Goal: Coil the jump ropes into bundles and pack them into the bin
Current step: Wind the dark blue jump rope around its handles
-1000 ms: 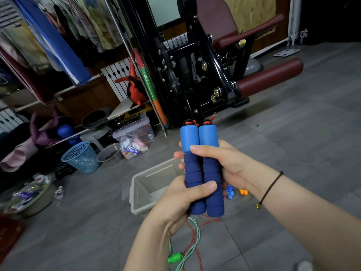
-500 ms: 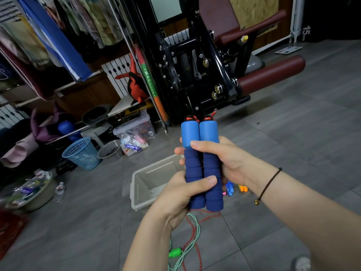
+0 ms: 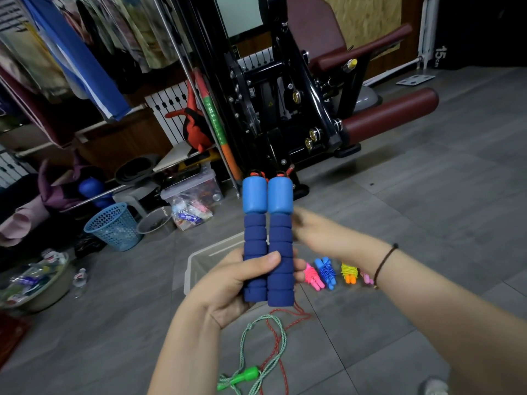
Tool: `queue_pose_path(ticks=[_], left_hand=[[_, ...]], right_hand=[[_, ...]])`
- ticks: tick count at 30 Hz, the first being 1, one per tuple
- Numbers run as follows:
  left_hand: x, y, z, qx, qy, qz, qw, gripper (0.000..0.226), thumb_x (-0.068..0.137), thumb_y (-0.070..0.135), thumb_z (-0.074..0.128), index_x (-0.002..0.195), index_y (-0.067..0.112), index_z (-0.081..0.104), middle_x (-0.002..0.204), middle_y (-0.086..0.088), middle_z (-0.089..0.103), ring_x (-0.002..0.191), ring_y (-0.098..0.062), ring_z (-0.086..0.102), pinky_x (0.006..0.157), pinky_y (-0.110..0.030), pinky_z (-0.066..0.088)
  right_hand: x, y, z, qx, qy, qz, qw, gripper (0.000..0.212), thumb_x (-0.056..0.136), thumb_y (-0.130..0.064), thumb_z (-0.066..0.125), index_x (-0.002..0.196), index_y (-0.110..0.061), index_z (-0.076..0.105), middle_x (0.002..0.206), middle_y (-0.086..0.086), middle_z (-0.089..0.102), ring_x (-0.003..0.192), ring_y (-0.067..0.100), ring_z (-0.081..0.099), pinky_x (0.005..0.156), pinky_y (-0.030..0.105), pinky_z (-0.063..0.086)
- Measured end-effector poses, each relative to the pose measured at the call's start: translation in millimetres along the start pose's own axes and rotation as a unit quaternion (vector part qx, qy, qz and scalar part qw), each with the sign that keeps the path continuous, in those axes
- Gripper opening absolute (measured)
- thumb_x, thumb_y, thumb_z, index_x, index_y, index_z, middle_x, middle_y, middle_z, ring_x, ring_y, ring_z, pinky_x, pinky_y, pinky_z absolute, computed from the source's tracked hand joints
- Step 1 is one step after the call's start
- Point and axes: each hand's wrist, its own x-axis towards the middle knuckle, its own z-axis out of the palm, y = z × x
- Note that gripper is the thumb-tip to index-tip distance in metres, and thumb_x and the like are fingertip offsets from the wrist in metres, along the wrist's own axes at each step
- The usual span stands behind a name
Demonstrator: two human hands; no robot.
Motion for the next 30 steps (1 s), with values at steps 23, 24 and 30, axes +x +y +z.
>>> queue_pose_path(ticks=[23, 24, 30], left_hand=[[39.0, -25.8, -16.7, 0.736, 0.031, -0.272, 0.619, 0.043, 0.071, 0.041, 0.078, 0.094, 0.009, 0.06, 0.09, -0.005, 0.058, 0.08, -0.024, 0.056, 0.067, -0.027, 0.042], [39.3, -27.8, -13.7, 0.75, 0.004, -0.268, 0.604, 0.043, 0.072, 0.041, 0.077, 0.094, 0.008, 0.06, 0.089, -0.006, 0.057, 0.078, -0.024, 0.054, 0.066, -0.026, 0.041], [25.3, -18.0, -0.4, 0.744, -0.048, -0.119, 0.656, 0.032, 0.071, 0.039, 0.078, 0.072, 0.017, 0.055, 0.073, -0.001, 0.056, 0.067, -0.02, 0.049, 0.051, -0.025, 0.035]], right_hand=[[-2.2, 11.0, -11.1, -0.344, -0.049, -0.087, 0.934, 0.01, 0.078, -0.041, 0.072, 0.073, -0.034, 0.065, 0.056, -0.023, 0.056, 0.058, -0.004, 0.05, 0.057, 0.012, 0.037], [-2.0, 11.6, -11.1, -0.338, -0.055, -0.088, 0.936, 0.005, 0.08, -0.036, 0.071, 0.081, -0.034, 0.066, 0.052, -0.025, 0.053, 0.055, -0.004, 0.048, 0.057, 0.013, 0.038], [1.1, 18.9, -19.5, -0.231, -0.027, -0.076, 0.97, 0.008, 0.085, -0.022, 0.067, 0.082, -0.028, 0.067, 0.068, -0.012, 0.064, 0.063, -0.006, 0.056, 0.064, 0.009, 0.044]])
